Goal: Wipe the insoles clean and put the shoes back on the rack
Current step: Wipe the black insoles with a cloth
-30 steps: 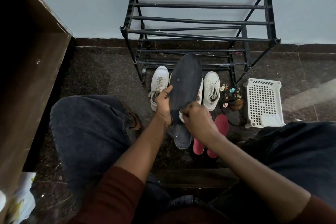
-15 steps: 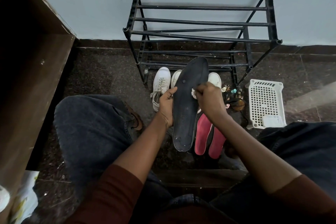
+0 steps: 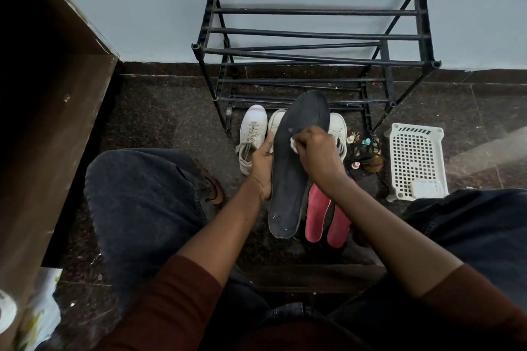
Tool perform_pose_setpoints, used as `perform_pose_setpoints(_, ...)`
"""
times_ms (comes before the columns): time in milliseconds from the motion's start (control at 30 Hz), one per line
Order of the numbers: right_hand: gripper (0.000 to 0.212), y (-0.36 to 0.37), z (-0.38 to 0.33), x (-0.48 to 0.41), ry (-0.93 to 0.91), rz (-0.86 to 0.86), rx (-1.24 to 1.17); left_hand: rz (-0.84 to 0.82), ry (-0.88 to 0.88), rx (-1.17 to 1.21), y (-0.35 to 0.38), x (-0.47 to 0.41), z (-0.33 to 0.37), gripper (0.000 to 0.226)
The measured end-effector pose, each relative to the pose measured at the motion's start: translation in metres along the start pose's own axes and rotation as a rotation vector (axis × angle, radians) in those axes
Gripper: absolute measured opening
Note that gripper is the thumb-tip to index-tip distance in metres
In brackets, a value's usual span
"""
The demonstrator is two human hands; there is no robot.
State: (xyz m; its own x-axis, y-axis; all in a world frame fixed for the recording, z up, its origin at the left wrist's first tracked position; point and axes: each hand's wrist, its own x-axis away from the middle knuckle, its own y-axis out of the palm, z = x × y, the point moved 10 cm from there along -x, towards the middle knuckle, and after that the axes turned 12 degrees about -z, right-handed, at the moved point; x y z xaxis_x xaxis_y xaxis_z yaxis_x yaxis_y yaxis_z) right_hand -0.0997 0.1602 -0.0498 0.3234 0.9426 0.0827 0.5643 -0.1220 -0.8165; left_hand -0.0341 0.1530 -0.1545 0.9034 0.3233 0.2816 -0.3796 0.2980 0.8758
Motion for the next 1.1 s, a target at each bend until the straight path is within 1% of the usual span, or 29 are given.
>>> perform_pose_setpoints(100, 0.017, -0.006, 0.004, -0.009, 0.026, 0.035, -0.018, -0.011, -0.027, -0.003, 0.000, 0.001, -0.003, 0.073)
perform_pose_setpoints(267, 0.014, 0.020, -0.027, 0.029, -0.113, -0.034, -0.056, 0.053, -0.031, -0.024, -0.006, -0.003, 0.000, 0.086)
perform_pose_setpoints(333, 0.013, 0.030, -0.038, 0.048, -0.156, -0.067, -0.091, 0.039, -0.042, -0.003, -0.005, -0.004, -0.001, 0.090)
perform_pose_setpoints(433, 0.015, 0.029, -0.042, 0.059, -0.194, -0.064, -0.159, 0.084, -0.055, -0.013, -0.009, -0.003, -0.002, 0.089)
perform_pose_setpoints(533, 0.015, 0.023, -0.041, 0.050, -0.221, -0.065, -0.141, 0.136, -0.053, -0.036, -0.014, -0.002, 0.000, 0.086)
perform_pose_setpoints(567, 0.015, 0.021, -0.039, 0.043, -0.218, -0.059, -0.121, 0.152, -0.049, -0.052, -0.015, -0.001, 0.000, 0.083)
perform_pose_setpoints(633, 0.013, 0.011, -0.030, 0.026, -0.184, 0.007, -0.087, 0.162, -0.053, -0.064, -0.014, 0.000, 0.000, 0.075)
perform_pose_setpoints(700, 0.013, 0.003, -0.013, 0.008, -0.090, 0.062, -0.087, 0.150, -0.083, -0.065, -0.009, 0.003, -0.005, 0.070)
perform_pose_setpoints(767, 0.016, -0.001, -0.003, 0.000, -0.015, 0.075, -0.104, 0.145, -0.092, -0.102, -0.009, 0.004, -0.007, 0.069)
perform_pose_setpoints(800, 0.016, 0.000, -0.005, 0.001, -0.016, 0.077, -0.105, 0.143, -0.079, -0.111, -0.007, 0.005, -0.006, 0.068)
perform_pose_setpoints(900, 0.016, 0.007, -0.027, 0.020, -0.118, 0.059, -0.106, 0.187, -0.008, -0.172, -0.010, 0.004, 0.004, 0.062)
perform_pose_setpoints(967, 0.017, 0.014, -0.038, 0.040, -0.172, 0.033, -0.145, 0.207, 0.020, -0.167, -0.010, 0.004, 0.011, 0.060)
perform_pose_setpoints(1033, 0.017, 0.020, -0.046, 0.060, -0.216, 0.015, -0.184, 0.166, -0.021, -0.092, 0.001, 0.004, 0.010, 0.070)
perform_pose_setpoints(1100, 0.017, 0.030, -0.055, 0.076, -0.265, -0.045, -0.199, 0.144, -0.042, -0.069, 0.005, 0.004, 0.012, 0.081)
